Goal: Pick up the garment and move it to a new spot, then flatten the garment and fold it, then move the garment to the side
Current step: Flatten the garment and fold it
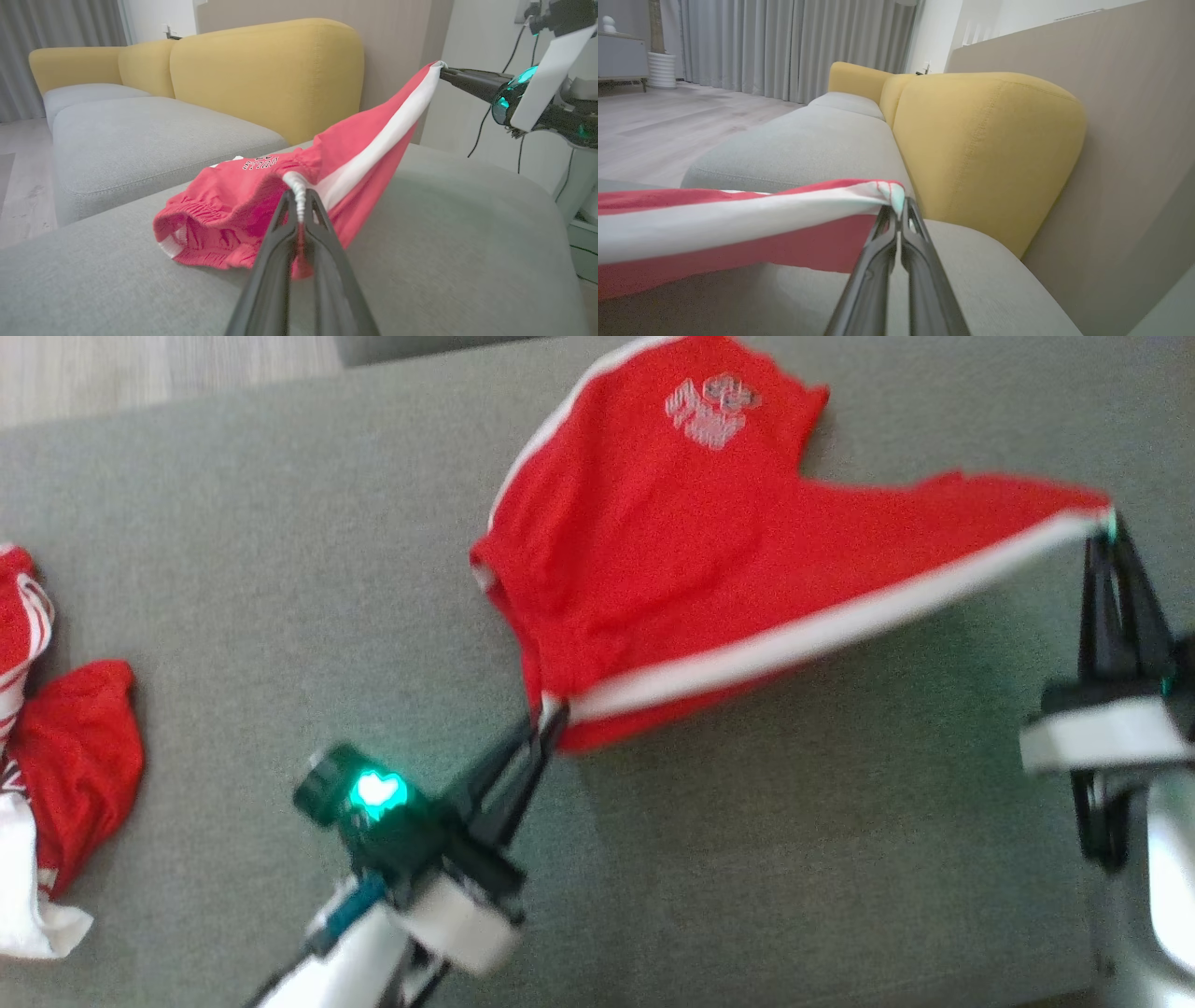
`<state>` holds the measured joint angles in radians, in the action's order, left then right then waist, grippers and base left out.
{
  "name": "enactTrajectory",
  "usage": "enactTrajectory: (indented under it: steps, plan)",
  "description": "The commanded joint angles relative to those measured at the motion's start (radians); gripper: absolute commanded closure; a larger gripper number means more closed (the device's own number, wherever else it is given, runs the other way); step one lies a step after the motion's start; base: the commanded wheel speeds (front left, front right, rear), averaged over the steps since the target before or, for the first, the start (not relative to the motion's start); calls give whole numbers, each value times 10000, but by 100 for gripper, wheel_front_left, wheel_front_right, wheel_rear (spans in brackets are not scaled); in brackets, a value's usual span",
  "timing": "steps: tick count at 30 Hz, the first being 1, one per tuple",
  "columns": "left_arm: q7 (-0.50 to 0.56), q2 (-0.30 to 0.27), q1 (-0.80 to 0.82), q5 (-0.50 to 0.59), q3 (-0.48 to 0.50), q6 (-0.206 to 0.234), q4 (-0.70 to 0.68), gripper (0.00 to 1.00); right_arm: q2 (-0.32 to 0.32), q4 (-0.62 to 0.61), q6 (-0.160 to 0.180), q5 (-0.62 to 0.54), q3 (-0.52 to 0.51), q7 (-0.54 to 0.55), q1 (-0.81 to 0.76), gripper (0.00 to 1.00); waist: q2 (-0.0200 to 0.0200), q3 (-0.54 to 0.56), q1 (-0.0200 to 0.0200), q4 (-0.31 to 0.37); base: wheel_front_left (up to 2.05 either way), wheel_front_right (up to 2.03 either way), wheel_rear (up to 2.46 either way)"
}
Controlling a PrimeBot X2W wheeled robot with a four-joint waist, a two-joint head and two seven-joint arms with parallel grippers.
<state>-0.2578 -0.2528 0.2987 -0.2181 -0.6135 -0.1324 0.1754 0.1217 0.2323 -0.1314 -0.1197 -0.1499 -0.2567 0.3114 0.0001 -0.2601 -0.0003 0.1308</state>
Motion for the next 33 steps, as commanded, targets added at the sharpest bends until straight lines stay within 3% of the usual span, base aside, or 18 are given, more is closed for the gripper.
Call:
enactTrajectory:
  steps: [1, 10, 15, 20, 33]
  plan:
    - [-39, -229, -317, 320, 292, 18, -420, 100, 89, -674, 7, 3, 6, 10, -688, 100, -1, 405, 3, 162, 0, 0, 0]
    - [-39, -88, -1606, 477, 188, 18, -862, 100, -178, -3057, 7, 104, -658, 1076, -3112, 100, -1, 663, 3, 105, 0, 0, 0]
    - [-39, 383, -1256, 209, 206, 18, -891, 100, -133, -3464, 7, 501, -964, 1525, -2905, 100, -1, 349, 3, -275, 0, 0, 0]
    - [-39, 1056, -253, -512, 66, 18, -481, 100, 506, -2409, 7, 678, -910, 1711, -1569, 100, -1, -128, 3, -850, 0, 0, 0]
    - [-39, 1868, 1535, -1566, 445, 18, 1136, 100, 1946, 1850, 7, 906, 1370, 1873, 2564, 100, -1, -855, 3, -1673, 0, 0, 0]
